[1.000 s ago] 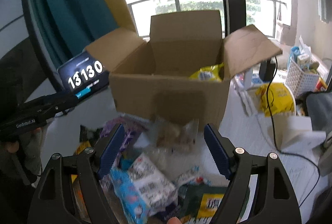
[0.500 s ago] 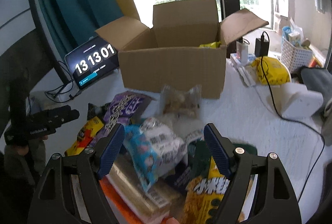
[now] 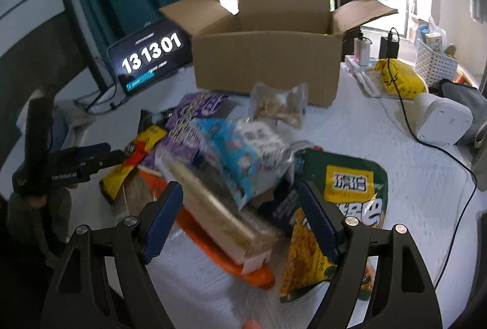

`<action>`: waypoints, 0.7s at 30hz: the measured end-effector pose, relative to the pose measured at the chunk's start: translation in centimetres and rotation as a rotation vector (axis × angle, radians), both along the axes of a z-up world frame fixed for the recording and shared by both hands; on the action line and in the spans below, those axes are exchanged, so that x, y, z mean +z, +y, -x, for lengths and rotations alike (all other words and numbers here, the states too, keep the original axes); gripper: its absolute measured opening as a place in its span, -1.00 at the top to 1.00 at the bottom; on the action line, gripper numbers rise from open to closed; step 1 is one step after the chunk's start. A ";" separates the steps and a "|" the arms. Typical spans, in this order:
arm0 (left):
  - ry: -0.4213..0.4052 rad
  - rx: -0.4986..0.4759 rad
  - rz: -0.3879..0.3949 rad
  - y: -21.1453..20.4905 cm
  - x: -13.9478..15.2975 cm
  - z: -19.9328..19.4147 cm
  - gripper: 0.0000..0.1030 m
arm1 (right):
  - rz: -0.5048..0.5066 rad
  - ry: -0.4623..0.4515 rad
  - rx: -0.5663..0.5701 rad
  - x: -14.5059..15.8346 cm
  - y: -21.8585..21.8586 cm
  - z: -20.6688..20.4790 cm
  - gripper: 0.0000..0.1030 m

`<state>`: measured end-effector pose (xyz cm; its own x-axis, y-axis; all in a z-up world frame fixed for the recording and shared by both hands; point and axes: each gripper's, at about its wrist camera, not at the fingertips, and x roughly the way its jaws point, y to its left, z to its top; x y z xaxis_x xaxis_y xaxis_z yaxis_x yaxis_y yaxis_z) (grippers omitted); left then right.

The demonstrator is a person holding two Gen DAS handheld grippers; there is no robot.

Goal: Organize snacks
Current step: 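Grasp the yellow-red jerky bag with the left tool while the right tool grasps a bread packet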

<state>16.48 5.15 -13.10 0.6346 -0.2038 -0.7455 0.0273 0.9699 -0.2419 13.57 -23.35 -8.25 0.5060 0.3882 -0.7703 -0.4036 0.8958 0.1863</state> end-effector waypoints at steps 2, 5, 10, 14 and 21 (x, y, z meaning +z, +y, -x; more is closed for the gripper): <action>0.012 -0.001 0.001 0.0 -0.5 0.0 -0.59 | 0.018 0.002 0.013 -0.3 0.3 0.3 -0.58; 0.031 0.003 -0.012 0.0 -1.2 -0.4 -0.60 | 0.036 0.015 0.019 -0.8 0.6 0.5 -0.58; 0.050 0.000 -0.010 0.3 -2.2 -1.4 -0.60 | 0.042 0.058 0.036 -2.3 1.0 0.2 -0.58; 0.067 -0.007 -0.020 0.2 -2.9 -2.4 -0.60 | 0.037 0.080 0.075 -2.9 1.5 0.2 -0.58; 0.051 0.009 -0.011 0.2 -3.4 -3.5 -0.64 | 0.044 0.149 0.138 -4.7 2.5 0.1 -0.51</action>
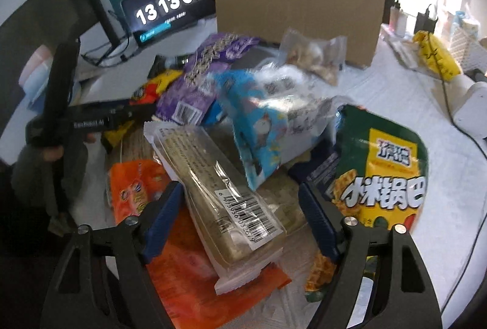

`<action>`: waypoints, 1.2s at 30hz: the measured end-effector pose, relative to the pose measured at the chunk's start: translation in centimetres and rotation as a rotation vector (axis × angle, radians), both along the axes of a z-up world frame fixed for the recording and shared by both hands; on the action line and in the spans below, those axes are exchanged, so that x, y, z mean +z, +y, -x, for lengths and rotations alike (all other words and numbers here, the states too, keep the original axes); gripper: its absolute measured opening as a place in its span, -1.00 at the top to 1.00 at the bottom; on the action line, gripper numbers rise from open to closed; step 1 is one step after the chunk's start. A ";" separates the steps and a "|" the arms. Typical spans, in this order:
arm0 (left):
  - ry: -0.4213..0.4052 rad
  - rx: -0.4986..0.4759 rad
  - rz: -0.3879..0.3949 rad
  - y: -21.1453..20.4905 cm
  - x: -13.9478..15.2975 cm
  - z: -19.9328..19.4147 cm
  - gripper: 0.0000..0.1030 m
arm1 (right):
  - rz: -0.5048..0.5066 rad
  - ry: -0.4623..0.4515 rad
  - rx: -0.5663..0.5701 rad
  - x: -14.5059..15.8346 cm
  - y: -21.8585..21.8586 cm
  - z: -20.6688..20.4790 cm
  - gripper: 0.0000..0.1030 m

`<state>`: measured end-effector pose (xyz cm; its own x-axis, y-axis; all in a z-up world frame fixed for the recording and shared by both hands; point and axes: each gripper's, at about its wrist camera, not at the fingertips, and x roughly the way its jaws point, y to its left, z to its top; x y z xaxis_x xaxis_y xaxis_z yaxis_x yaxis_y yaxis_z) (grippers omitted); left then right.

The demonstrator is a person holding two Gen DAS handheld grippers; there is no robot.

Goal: Organize snacks
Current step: 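Grasp the yellow-red jerky bag with the left tool while the right tool grasps a bread packet, then lower the jerky bag and bread packet into the box and open both tools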

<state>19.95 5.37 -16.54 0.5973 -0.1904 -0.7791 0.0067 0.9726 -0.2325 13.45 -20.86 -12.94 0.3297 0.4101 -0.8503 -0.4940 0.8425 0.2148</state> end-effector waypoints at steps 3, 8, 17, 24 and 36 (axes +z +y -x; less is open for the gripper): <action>-0.013 -0.012 -0.006 0.0 -0.1 -0.1 -0.64 | -0.014 0.026 -0.002 -0.8 0.0 -0.4 -0.49; -0.038 -0.058 0.010 0.0 0.0 0.1 -0.31 | -0.041 0.028 0.003 -1.1 0.1 -0.5 -0.44; -0.083 -0.097 0.039 -0.4 1.5 1.6 0.21 | -0.098 0.013 0.033 -0.3 0.6 -0.3 0.14; -0.122 -0.083 0.063 0.9 3.2 2.7 0.25 | -0.161 -0.009 0.015 1.5 0.3 -0.7 0.46; -0.240 -0.064 0.052 1.7 8.4 3.6 0.26 | -0.255 -0.089 0.053 6.3 0.2 -0.6 0.58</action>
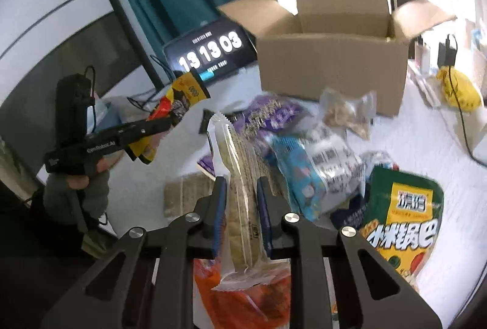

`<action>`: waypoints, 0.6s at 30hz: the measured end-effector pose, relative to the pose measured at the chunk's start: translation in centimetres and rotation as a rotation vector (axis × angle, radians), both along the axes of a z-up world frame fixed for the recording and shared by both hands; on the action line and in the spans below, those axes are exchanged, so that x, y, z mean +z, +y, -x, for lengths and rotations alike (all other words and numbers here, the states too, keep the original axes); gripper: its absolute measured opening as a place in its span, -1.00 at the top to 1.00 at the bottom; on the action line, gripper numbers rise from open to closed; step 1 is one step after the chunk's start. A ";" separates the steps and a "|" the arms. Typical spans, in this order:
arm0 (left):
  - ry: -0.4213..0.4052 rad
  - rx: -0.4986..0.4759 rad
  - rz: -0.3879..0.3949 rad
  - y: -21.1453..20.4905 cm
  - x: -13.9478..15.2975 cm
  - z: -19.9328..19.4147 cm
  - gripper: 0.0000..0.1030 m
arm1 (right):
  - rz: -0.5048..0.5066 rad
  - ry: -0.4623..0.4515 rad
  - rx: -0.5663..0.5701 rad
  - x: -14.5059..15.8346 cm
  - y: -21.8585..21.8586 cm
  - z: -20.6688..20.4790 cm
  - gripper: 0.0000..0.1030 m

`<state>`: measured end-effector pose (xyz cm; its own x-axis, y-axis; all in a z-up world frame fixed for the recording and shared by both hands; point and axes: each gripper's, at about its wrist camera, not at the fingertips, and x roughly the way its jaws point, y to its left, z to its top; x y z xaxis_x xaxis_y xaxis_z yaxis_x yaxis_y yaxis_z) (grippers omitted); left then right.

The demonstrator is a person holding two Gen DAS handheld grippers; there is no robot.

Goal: Organize snacks
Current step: 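Lower the jerky bag and bread packet into the box and open both tools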

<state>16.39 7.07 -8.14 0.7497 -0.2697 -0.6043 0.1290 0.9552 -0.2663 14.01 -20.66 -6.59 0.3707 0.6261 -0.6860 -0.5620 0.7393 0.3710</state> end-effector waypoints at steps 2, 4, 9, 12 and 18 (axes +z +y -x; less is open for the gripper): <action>-0.016 0.004 -0.007 -0.1 0.7 0.0 0.26 | -0.025 -0.020 0.004 1.1 -0.3 0.0 0.58; -0.036 0.010 -0.014 -0.3 1.5 -0.1 0.26 | -0.054 -0.041 0.007 2.1 -0.6 -0.1 0.58; -0.071 0.005 -0.022 -0.9 3.1 -0.6 0.26 | -0.119 -0.089 -0.001 4.4 -1.9 -0.8 0.58; -0.090 -0.003 -0.030 -1.5 4.0 -0.8 0.26 | -0.133 -0.123 -0.007 5.6 -2.4 -1.2 0.58; -0.134 -0.013 -0.050 -2.7 5.7 -2.0 0.26 | -0.129 -0.175 -0.034 6.7 -3.6 -2.6 0.58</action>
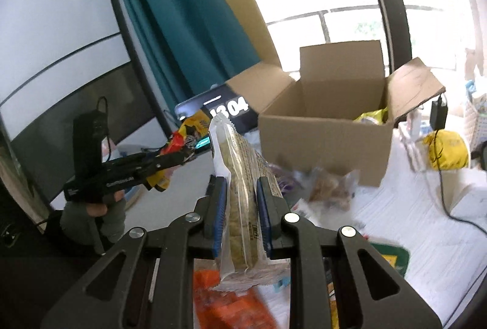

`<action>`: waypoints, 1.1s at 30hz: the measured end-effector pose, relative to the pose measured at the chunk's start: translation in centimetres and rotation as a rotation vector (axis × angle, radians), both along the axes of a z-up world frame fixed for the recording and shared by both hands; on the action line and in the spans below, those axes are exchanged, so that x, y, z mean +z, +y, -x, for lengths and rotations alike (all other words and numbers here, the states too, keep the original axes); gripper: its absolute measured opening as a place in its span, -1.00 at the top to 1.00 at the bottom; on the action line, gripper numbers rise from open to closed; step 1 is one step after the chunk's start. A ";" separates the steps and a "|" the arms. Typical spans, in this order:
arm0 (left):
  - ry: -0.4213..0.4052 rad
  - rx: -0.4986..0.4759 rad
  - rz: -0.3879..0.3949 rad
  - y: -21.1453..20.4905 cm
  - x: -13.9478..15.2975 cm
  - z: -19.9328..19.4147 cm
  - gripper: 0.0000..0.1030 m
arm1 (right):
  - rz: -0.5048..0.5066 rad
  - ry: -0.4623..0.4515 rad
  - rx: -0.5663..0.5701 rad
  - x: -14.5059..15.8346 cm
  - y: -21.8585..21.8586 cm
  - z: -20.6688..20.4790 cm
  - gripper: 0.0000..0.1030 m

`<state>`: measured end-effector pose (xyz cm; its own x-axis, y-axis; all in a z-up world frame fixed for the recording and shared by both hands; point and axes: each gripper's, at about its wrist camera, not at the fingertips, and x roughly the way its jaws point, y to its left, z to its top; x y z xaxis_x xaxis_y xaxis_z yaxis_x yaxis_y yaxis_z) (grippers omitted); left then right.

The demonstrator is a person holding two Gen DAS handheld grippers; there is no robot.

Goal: Organize snacks
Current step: 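Lower the jerky bag and bread packet into the box and open both tools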

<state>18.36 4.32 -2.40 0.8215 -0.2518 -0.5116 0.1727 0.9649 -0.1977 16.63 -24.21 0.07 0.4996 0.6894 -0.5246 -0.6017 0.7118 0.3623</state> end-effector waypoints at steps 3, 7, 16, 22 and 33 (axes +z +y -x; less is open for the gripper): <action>-0.016 -0.003 -0.014 -0.5 0.7 -0.6 0.26 | 0.002 -0.020 -0.018 0.3 -0.6 -0.9 0.58; -0.041 -0.009 -0.032 -1.0 1.6 -1.8 0.26 | -0.002 -0.041 -0.032 0.6 -1.1 -2.0 0.58; -0.088 -0.003 -0.059 -1.3 3.0 -5.3 0.26 | 0.009 -0.091 -0.085 1.2 -1.8 -5.0 0.58; -0.112 -0.016 -0.084 -1.7 3.6 -7.5 0.25 | 0.027 -0.110 -0.121 1.1 -2.0 -7.5 0.58; -0.141 -0.024 -0.104 -2.8 4.3 -12.1 0.25 | 0.101 -0.183 -0.174 1.2 -0.8 -11.9 0.58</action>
<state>30.48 1.50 1.95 0.8815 -0.2243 -0.4156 0.2152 0.9741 -0.0693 28.58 -24.97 1.23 0.6991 0.5336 -0.4760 -0.5160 0.8373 0.1809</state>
